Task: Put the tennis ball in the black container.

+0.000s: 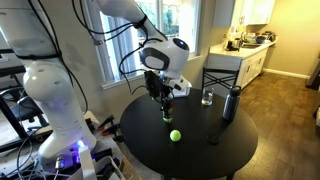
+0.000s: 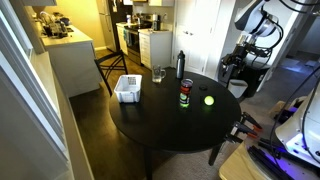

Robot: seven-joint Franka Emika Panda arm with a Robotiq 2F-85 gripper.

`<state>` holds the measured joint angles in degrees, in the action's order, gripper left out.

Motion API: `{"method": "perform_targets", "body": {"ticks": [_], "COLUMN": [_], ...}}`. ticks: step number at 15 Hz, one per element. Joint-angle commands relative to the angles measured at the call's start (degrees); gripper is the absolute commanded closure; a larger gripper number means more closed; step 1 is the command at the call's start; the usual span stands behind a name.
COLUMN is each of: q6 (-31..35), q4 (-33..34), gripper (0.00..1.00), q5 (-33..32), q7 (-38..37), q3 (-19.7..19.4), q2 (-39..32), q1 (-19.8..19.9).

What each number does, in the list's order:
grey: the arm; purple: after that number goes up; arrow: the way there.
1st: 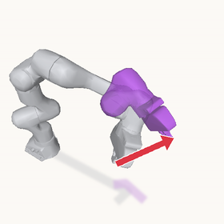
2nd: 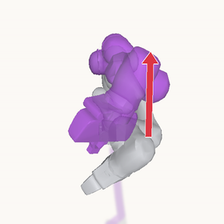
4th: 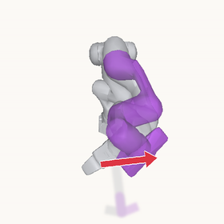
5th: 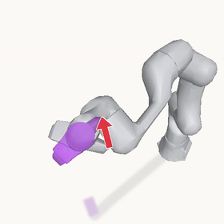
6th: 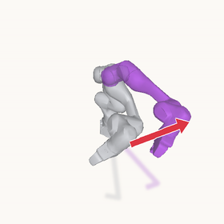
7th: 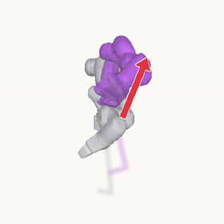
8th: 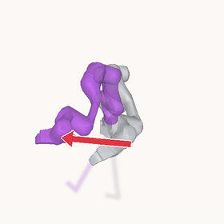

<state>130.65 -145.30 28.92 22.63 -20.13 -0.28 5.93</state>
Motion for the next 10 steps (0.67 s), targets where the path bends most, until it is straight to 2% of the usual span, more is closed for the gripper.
{"method": "perform_targets", "body": {"ticks": [1,10], "q6": [-0.1,-0.1], "q4": [0.2,0.3], "gripper": [0.00,0.00], "q5": [-0.2,-0.2], "q7": [-0.2,-0.1], "q3": [3.1,3.5], "q2": [-0.2,0.2], "q1": [3.0,3.1]}}
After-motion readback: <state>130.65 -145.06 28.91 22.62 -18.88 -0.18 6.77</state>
